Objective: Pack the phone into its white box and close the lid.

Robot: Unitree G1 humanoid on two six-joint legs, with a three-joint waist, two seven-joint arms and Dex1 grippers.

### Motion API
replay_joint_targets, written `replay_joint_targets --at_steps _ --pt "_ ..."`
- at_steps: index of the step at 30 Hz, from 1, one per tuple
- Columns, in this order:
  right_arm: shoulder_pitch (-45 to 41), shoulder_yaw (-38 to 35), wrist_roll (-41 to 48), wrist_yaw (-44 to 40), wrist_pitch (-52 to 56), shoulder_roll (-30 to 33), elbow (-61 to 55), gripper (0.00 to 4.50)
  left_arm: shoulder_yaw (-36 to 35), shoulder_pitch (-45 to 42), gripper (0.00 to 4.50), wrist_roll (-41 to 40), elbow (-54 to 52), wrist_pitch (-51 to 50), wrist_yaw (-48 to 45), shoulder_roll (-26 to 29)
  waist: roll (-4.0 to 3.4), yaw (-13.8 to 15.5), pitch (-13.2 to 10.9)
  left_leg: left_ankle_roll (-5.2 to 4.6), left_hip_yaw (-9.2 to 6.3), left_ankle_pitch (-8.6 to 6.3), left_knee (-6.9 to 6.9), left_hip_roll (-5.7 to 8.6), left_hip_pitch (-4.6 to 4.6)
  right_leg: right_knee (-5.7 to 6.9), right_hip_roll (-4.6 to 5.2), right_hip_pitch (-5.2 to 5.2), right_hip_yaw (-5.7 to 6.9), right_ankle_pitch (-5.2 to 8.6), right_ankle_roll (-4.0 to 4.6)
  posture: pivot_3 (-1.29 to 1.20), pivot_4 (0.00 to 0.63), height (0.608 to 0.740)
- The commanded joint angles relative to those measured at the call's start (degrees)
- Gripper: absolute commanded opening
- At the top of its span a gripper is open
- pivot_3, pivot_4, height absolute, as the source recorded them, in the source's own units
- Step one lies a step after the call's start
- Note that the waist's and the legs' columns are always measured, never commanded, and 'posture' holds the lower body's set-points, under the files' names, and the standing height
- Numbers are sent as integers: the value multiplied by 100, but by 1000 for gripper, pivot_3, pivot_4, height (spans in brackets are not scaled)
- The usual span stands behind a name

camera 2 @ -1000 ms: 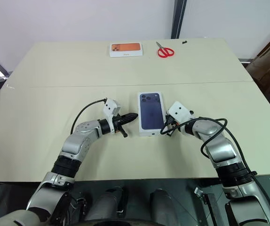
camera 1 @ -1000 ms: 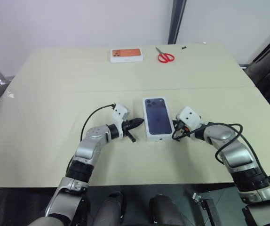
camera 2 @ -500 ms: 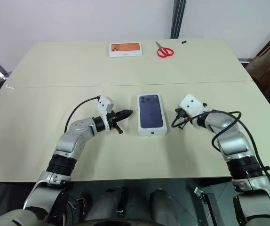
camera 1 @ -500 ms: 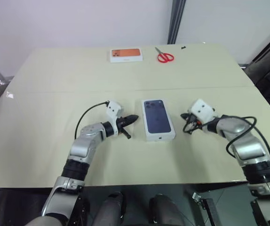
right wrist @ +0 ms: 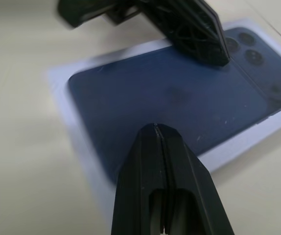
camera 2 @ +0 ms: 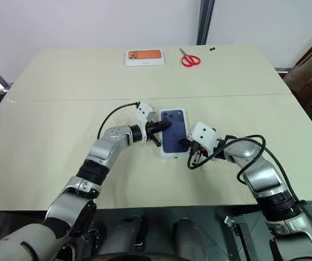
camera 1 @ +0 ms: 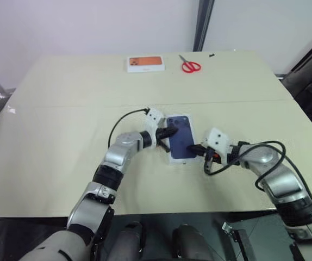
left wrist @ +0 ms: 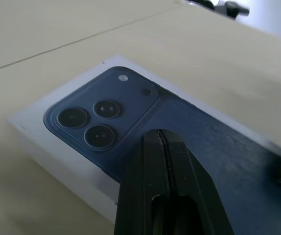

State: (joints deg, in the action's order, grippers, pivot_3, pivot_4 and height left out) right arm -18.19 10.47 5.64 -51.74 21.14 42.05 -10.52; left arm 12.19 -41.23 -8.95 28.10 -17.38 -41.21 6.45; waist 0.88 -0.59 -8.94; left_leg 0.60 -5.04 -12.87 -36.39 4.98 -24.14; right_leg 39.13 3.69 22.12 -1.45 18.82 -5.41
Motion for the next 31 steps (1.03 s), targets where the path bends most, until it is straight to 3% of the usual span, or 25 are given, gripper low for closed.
replay_joint_targets --at_steps 1,5,8,15,16,23,31 --pt "96 130 -151 -4 123 28 -25 28 228 172 0 262 153 -69 -127 94 4 0 3 -6 -1 -4 4 0 8 -3 0 -7 0 0 0 0 150 734" --pt "-120 -155 270 52 595 -266 10 28 -51 181 0 45 99 -97 -214 84 9 -2 6 -9 -2 -7 9 -1 31 -10 1 -30 0 0 0 0 150 734" --pt "-353 -611 809 134 1041 -541 73 800 -352 168 794 -156 -99 -44 -248 153 10 -9 5 -9 -3 -6 12 -2 31 -10 1 -28 -1 0 0 0 150 734" --pt "-476 -1327 1276 164 908 -558 188 4363 -936 630 4266 -808 -1387 -296 -992 1167 8 -22 3 21 0 12 15 -5 -18 5 -1 36 -7 0 2 0 150 734" --pt "-425 -1389 1242 176 768 -533 232 4484 -969 748 4449 -836 -1553 -390 -1095 1383 8 -18 3 22 -1 12 15 -5 -21 4 -1 38 -6 0 1 0 150 734" --pt "508 -1959 1423 -71 -25 -301 -21 4484 -1738 1927 4449 -1383 -2556 -725 -1553 2577 3 -3 0 -1 0 -2 16 -2 -21 -3 6 32 -6 0 2 0 150 734" --pt "1208 -2490 1477 -124 -194 163 -130 4484 -2418 3104 4449 -1589 -3047 -511 -1494 3072 -4 8 -4 -10 -1 -8 20 -3 -19 -5 8 29 -6 -1 3 0 150 734"
